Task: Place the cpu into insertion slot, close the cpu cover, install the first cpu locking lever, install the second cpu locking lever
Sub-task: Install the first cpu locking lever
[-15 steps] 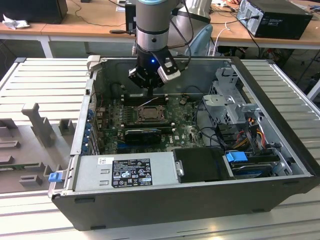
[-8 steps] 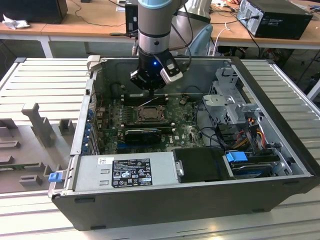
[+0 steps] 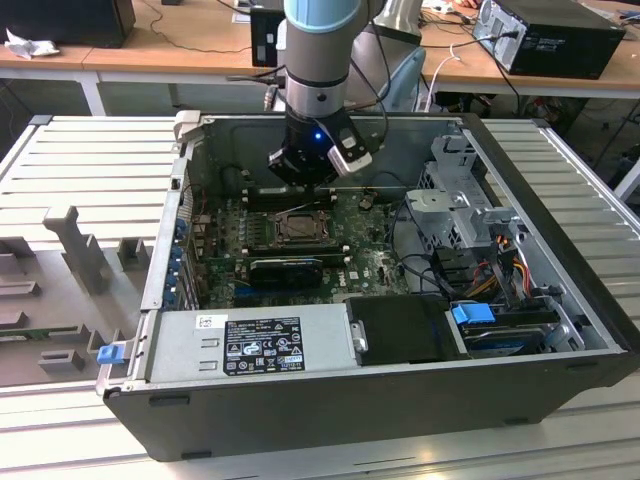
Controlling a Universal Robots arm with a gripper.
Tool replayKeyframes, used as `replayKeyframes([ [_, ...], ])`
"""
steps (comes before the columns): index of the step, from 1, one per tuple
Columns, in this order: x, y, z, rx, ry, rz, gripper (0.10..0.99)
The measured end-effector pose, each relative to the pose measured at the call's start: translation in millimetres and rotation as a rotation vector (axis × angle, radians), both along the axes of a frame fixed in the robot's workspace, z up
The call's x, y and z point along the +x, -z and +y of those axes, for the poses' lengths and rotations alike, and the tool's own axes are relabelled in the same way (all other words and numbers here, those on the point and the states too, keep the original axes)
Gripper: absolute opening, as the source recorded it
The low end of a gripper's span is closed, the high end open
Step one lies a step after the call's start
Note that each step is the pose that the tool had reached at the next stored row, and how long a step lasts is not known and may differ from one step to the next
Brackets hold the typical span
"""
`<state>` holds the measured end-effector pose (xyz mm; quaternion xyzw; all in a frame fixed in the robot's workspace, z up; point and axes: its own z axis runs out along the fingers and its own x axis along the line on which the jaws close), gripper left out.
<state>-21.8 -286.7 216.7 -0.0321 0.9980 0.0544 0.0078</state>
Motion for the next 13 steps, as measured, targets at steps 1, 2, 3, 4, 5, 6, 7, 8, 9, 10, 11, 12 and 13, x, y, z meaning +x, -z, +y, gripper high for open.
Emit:
replayKeyframes([
  [1,0.4,1.3,0.0,0.000,-0.001,-0.0001,0.106],
  [2,0.7,2.5,0.0,0.000,-0.001,-0.0002,0.106],
  [3,0.8,3.1,0.0,-0.001,-0.001,-0.0002,0.106],
  [4,0.9,3.8,0.0,-0.001,-0.001,-0.0002,0.106],
  [5,0.9,4.2,0.0,-0.001,-0.001,-0.0002,0.106],
  [6,0.9,4.8,0.0,-0.001,0.000,-0.0002,0.106],
  [7,0.9,5.2,0.0,-0.001,0.000,-0.0002,0.106],
  [8,0.9,5.7,0.0,-0.001,0.001,-0.0002,0.106],
  [9,0.9,6.3,0.0,-0.001,0.001,-0.0001,0.106],
  [10,1.1,7.4,0.0,-0.001,0.001,-0.0002,0.106],
  [11,1.2,8.1,0.0,-0.001,0.001,-0.0002,0.106],
  [12,1.3,8.7,0.0,-0.001,0.001,-0.0002,0.106],
  [13,1.6,9.5,0.0,-0.001,0.001,-0.0001,0.106],
])
